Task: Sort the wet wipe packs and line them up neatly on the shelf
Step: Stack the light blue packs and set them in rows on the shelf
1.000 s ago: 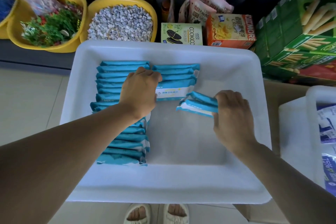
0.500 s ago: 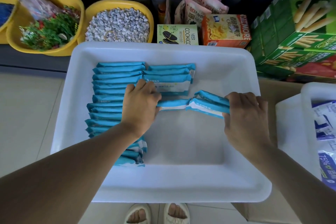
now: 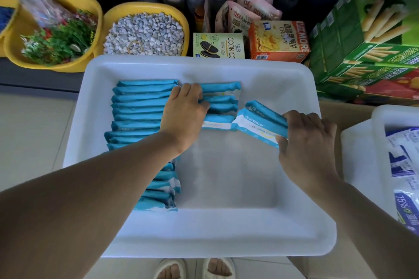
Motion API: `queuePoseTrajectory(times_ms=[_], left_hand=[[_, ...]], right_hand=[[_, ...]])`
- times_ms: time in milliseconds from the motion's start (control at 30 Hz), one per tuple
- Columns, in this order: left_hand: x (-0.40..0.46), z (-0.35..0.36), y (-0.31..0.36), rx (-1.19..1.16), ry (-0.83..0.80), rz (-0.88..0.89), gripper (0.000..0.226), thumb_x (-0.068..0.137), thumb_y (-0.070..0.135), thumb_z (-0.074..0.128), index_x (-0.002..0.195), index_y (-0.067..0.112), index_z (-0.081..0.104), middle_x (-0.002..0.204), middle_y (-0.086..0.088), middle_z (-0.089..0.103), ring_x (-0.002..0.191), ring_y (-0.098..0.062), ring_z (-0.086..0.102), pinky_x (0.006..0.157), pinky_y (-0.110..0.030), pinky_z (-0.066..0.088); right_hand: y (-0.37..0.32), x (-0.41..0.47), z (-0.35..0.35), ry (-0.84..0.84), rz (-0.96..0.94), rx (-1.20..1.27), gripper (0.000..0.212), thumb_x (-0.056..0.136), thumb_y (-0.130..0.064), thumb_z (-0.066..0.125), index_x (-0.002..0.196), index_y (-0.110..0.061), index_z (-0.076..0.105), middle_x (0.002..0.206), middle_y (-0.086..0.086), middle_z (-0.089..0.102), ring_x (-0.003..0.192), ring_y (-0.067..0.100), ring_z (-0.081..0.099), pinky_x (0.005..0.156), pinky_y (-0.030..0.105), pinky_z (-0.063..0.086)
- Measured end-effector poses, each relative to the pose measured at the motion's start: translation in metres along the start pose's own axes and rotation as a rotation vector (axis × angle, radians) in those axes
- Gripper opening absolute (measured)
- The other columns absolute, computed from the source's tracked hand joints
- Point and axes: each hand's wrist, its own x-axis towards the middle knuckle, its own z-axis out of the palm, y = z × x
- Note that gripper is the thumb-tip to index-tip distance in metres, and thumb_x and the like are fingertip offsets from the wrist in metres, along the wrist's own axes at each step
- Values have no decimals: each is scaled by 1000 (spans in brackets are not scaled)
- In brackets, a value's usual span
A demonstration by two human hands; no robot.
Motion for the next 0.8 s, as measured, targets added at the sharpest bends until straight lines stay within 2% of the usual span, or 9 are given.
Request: queuePoseTrajectory(times_ms=[167, 333, 400, 500, 600, 633, 700, 800], left_hand=[[-8, 7, -2, 41, 47, 47, 22, 50, 5, 82, 66, 9, 67, 94, -10, 59, 80, -31, 57, 74, -39, 43], [-2, 7, -7, 32, 30, 60, 26, 52, 7, 84, 72, 5, 67, 95, -11, 58, 83, -32, 56, 69, -38, 42], [1, 4, -7, 45, 13, 75, 27, 52, 9, 84, 72, 4, 67, 88, -11, 57, 83, -33, 55, 68, -38, 43], [2, 0, -5, 46, -15, 91, 31, 49, 6, 85, 71, 4, 62, 79, -12, 53, 74, -33, 53, 63, -36, 42], [2, 2, -4, 39, -35, 52, 50, 47, 3, 86, 88, 3, 56, 76, -13, 54, 62, -31, 53, 57, -33, 41], [3, 3, -3, 43, -52, 47, 55, 53, 5, 85, 98, 4, 54, 78, -12, 57, 64, -30, 55, 58, -34, 41], [8, 0, -1, 76, -132, 56, 55, 73, 14, 76, 118, 7, 46, 88, -8, 62, 81, -28, 57, 69, -35, 39], [19, -12, 2, 75, -190, 73, 42, 85, 22, 65, 122, 11, 47, 107, -5, 62, 102, -27, 52, 80, -34, 35]], right_hand=[[0, -3, 2, -8, 15, 18, 43, 49, 4, 82, 84, -2, 59, 73, 15, 64, 71, 37, 60, 68, 40, 43], [-1, -4, 2, -19, 17, 17, 45, 48, 2, 84, 85, -3, 59, 75, 14, 64, 74, 36, 61, 69, 40, 43], [-1, -4, 1, -14, 19, 16, 45, 47, 2, 84, 84, -3, 58, 74, 14, 64, 73, 36, 61, 69, 39, 44], [-1, -4, 1, -26, 29, 12, 46, 46, 1, 85, 84, -4, 59, 73, 13, 65, 72, 35, 61, 70, 38, 44], [-1, -5, 1, -58, 34, 21, 47, 48, 0, 85, 86, -4, 58, 76, 13, 66, 72, 34, 64, 74, 39, 45], [-1, -5, 1, -67, 33, 22, 48, 48, 0, 86, 87, -4, 58, 76, 13, 67, 72, 33, 65, 75, 39, 45], [-1, -6, 0, -75, 37, 22, 49, 47, -1, 86, 88, -4, 59, 75, 13, 67, 69, 32, 65, 77, 41, 47], [0, -5, -8, -107, 61, 35, 53, 49, -1, 87, 92, -4, 58, 73, 14, 67, 64, 32, 64, 74, 42, 48]])
